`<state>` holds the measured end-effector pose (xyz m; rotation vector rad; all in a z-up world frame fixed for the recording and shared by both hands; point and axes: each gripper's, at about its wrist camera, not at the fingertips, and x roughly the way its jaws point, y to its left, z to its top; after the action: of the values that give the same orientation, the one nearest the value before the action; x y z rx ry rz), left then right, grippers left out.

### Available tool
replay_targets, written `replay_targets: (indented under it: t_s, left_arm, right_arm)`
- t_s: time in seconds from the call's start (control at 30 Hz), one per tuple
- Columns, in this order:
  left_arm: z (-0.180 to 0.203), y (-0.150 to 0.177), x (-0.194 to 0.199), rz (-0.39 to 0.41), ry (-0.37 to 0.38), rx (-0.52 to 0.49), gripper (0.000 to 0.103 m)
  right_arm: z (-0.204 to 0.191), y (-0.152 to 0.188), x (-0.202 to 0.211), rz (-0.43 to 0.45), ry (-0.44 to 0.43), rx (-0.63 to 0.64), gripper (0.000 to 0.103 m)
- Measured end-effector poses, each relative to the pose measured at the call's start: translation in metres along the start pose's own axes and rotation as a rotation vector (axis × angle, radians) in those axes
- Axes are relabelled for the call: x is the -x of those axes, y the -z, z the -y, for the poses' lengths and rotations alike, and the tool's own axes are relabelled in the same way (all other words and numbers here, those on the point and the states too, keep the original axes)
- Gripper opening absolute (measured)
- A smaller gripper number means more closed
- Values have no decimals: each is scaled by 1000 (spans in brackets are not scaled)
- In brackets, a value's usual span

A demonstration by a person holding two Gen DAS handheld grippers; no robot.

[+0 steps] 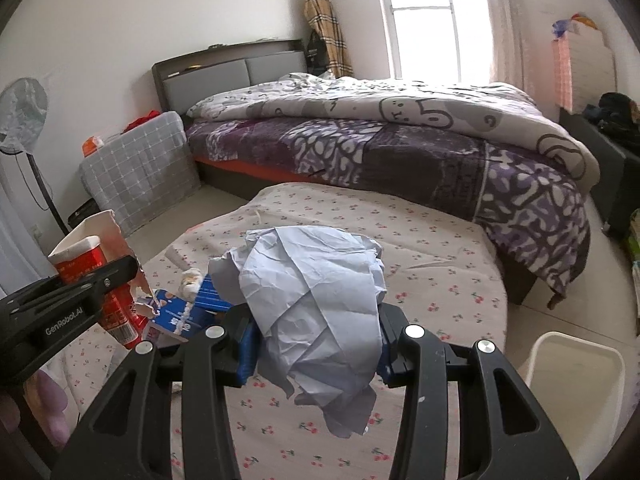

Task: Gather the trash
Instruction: 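Lift the crumpled paper with right tool and carry it toward the white bin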

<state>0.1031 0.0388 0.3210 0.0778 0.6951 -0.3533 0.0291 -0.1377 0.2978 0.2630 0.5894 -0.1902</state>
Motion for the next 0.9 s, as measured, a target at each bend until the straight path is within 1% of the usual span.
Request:
replay_targets:
  t_s: [0.13, 0.27, 0.9]
  left_arm:
    - [11, 4, -4, -11, 34, 29, 32]
    - [27, 8, -8, -23, 50, 10, 32]
    - [78, 11, -5, -22, 112, -44, 32]
  right_arm:
    - [14, 0, 7, 5, 23, -10, 45]
    - [27, 1, 13, 4, 43, -30, 45]
    - [77, 3, 42, 14, 118, -85, 45]
